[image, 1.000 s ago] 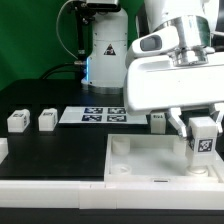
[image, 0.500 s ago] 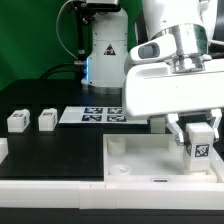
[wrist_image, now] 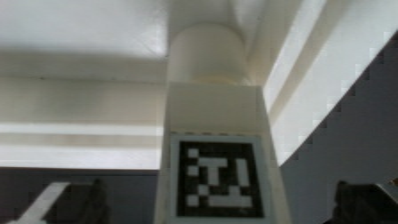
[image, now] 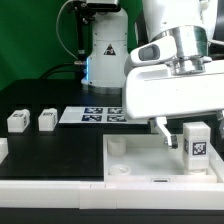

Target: Assemble one leg

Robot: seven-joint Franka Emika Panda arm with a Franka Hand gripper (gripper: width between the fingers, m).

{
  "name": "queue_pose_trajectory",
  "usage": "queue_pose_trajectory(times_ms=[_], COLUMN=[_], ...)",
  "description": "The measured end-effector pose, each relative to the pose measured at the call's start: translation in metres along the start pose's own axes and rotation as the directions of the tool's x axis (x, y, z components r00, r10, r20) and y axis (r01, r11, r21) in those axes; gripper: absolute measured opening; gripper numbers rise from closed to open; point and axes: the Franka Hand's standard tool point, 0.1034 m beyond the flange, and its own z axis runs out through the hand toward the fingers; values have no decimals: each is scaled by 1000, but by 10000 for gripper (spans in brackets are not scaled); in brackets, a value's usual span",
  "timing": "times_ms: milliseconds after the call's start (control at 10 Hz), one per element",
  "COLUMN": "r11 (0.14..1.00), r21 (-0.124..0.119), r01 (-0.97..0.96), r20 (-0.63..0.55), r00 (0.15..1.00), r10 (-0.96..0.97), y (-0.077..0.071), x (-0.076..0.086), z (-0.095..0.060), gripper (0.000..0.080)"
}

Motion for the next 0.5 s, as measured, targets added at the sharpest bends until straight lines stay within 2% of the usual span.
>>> queue_pose_trajectory(times_ms=[200, 500], r11=[1000, 1000], r21=[-5, 4], r01=[-1, -1], r20=[-2, 38], r00=[1000, 999], r10=[1, 1], y=[6, 6], x=[3, 13], z=[-3, -15], gripper=[648, 649])
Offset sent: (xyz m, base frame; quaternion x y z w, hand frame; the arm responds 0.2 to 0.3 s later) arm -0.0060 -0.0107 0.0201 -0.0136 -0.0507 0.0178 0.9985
